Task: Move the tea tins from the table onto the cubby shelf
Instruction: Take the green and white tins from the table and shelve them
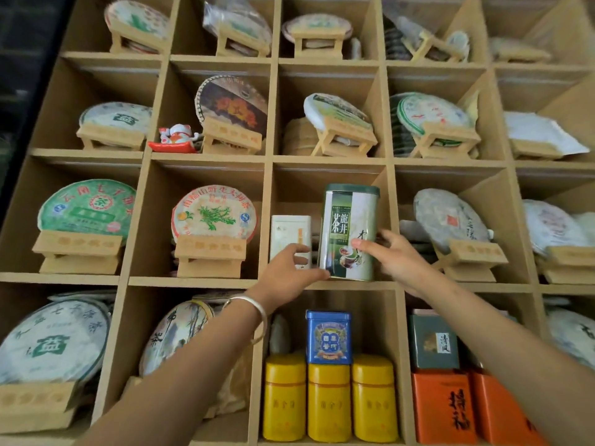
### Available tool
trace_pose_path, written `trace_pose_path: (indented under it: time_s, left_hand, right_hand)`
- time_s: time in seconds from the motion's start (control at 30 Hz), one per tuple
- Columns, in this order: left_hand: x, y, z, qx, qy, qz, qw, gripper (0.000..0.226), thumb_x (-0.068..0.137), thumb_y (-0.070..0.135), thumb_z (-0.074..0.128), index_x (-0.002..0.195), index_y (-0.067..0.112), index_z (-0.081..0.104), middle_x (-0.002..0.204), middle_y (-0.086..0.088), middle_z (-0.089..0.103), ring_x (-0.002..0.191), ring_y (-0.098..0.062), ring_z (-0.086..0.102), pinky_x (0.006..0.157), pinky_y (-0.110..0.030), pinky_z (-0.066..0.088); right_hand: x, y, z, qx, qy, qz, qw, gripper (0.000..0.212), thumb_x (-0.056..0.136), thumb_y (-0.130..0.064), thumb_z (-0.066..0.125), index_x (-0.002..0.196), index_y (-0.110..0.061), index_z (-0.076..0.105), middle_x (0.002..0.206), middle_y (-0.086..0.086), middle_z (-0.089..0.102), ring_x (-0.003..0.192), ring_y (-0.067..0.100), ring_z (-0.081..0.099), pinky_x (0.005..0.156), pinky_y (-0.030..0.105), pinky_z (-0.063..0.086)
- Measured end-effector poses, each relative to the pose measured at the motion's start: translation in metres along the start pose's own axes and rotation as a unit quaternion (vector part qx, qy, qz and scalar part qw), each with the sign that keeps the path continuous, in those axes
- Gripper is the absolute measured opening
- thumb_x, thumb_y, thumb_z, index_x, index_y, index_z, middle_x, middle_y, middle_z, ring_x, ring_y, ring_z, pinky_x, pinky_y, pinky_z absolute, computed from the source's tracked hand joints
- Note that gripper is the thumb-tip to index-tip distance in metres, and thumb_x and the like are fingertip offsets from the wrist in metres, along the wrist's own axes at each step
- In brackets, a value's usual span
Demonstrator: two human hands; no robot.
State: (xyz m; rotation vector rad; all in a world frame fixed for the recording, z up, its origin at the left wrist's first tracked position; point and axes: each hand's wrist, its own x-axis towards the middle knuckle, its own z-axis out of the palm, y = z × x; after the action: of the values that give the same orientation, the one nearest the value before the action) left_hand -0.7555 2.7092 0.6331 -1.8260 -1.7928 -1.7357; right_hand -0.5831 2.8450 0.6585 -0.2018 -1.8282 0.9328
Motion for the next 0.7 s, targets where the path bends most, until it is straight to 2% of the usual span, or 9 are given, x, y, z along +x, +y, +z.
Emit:
trace_pose_path:
  time_s: [0.07,0.2,0.3,0.37,0.43,0.53,0.63,0.7]
  left_hand:
    - [0.009,-0.006,0.015,0.011,0.01,0.016,1.0,0.056,0.076,0.033,0.079,0.121,0.027,0.046,0.102,0.014,0.059,0.085,0.003,0.057,0.061,-0.01,0.045]
    - [0.026,-0.015,0.039,0.041,0.063,0.031,0.997,0.051,0.076,0.028,0.078,0.118,0.018,0.05,0.089,0.017,0.06,0.075,0.006,0.057,0.056,-0.007,0.043]
    - [0.031,-0.021,0.049,0.075,0.077,0.029,0.994,0.054,0.078,0.028,0.076,0.123,0.015,0.051,0.105,0.003,0.067,0.082,-0.005,0.061,0.064,-0.013,0.042]
    - [0.031,-0.025,0.055,0.107,0.093,0.037,0.989,0.051,0.079,0.031,0.074,0.122,0.014,0.054,0.111,0.0,0.067,0.087,-0.011,0.061,0.066,-0.016,0.043]
    - [0.03,-0.026,0.058,0.137,0.113,0.047,0.983,0.047,0.08,0.034,0.073,0.118,0.014,0.056,0.108,0.001,0.067,0.083,-0.009,0.057,0.06,-0.014,0.038]
    - [0.029,-0.025,0.062,0.161,0.143,0.047,0.975,0.044,0.081,0.036,0.071,0.116,0.013,0.057,0.106,-0.001,0.067,0.084,-0.012,0.057,0.065,-0.021,0.04]
    - [0.027,-0.026,0.062,0.165,0.161,0.039,0.972,0.046,0.082,0.037,0.07,0.118,0.012,0.056,0.108,-0.002,0.067,0.096,-0.018,0.063,0.072,-0.026,0.045]
    - [0.026,-0.027,0.062,0.172,0.168,0.035,0.97,0.045,0.082,0.038,0.069,0.117,0.013,0.056,0.106,-0.003,0.067,0.097,-0.019,0.063,0.075,-0.028,0.048]
  right_hand:
    - [0.011,0.003,-0.001,-0.015,-0.001,-0.001,1.0,0.083,0.05,-0.058,0.08,0.121,-0.024,0.053,0.114,-0.001,0.068,0.1,0.015,0.067,0.09,0.042,0.054]
    - [0.031,0.018,-0.007,-0.011,-0.003,0.003,1.0,0.064,0.07,-0.035,0.081,0.125,-0.019,0.053,0.114,0.002,0.069,0.098,0.015,0.068,0.09,0.039,0.054]
    - [0.039,0.031,-0.008,-0.008,-0.009,0.016,1.0,0.06,0.073,-0.03,0.079,0.126,-0.017,0.053,0.113,0.003,0.069,0.099,0.015,0.067,0.091,0.041,0.053]
    - [0.041,0.038,-0.007,-0.02,-0.012,0.022,1.0,0.058,0.075,-0.032,0.077,0.126,-0.018,0.053,0.113,0.003,0.069,0.097,0.014,0.068,0.087,0.037,0.054]
    - [0.043,0.043,-0.005,-0.025,-0.005,0.024,0.999,0.059,0.076,-0.036,0.076,0.127,-0.019,0.05,0.112,0.002,0.068,0.095,0.013,0.068,0.084,0.035,0.055]
    - [0.046,0.048,-0.001,-0.044,0.017,0.025,0.999,0.055,0.078,-0.043,0.073,0.123,-0.022,0.048,0.118,0.004,0.065,0.099,0.015,0.066,0.09,0.038,0.053]
    - [0.041,0.048,0.002,-0.114,0.033,0.015,0.993,0.067,0.079,-0.054,0.066,0.131,-0.016,0.044,0.121,0.002,0.061,0.097,0.012,0.062,0.077,0.027,0.052]
    - [0.035,0.049,0.002,-0.182,0.043,-0.01,0.982,0.07,0.08,-0.059,0.062,0.132,-0.016,0.045,0.122,0.001,0.06,0.099,0.013,0.061,0.075,0.025,0.049]
